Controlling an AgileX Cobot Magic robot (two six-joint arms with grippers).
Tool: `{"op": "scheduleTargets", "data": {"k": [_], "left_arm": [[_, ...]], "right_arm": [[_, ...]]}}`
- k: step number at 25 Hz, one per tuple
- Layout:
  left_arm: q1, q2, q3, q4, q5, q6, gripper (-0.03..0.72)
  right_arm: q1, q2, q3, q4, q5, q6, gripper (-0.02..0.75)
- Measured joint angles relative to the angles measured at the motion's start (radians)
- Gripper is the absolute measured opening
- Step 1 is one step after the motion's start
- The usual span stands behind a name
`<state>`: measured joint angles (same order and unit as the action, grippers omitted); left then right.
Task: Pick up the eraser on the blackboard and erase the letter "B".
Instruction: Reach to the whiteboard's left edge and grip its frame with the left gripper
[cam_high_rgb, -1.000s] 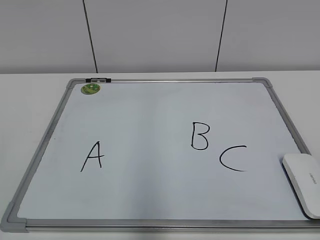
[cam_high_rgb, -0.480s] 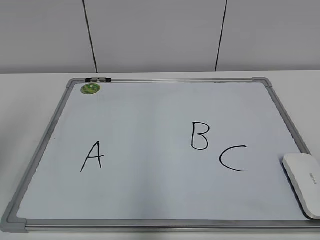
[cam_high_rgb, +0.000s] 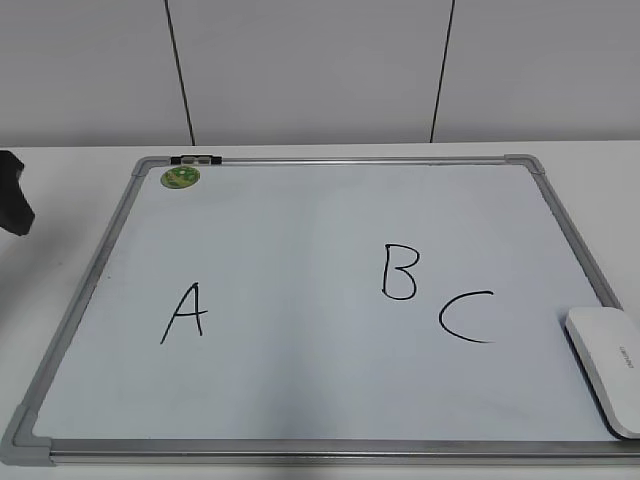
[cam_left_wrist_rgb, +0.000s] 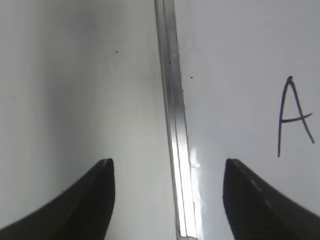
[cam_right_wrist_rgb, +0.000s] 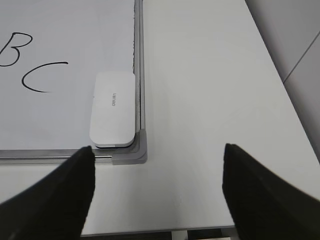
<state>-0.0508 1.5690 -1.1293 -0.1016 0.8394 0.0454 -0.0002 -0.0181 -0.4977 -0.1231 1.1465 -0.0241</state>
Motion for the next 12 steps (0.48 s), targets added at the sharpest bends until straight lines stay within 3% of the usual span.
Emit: {"op": "scheduleTargets", "data": {"k": [12], "left_arm": [[0.000, 0.339, -0.172, -0.015, -0.016, 0.020, 0.450]], "right_arm": [[0.000, 0.000, 0.000, 0.000, 0.000, 0.000, 0.589]]}}
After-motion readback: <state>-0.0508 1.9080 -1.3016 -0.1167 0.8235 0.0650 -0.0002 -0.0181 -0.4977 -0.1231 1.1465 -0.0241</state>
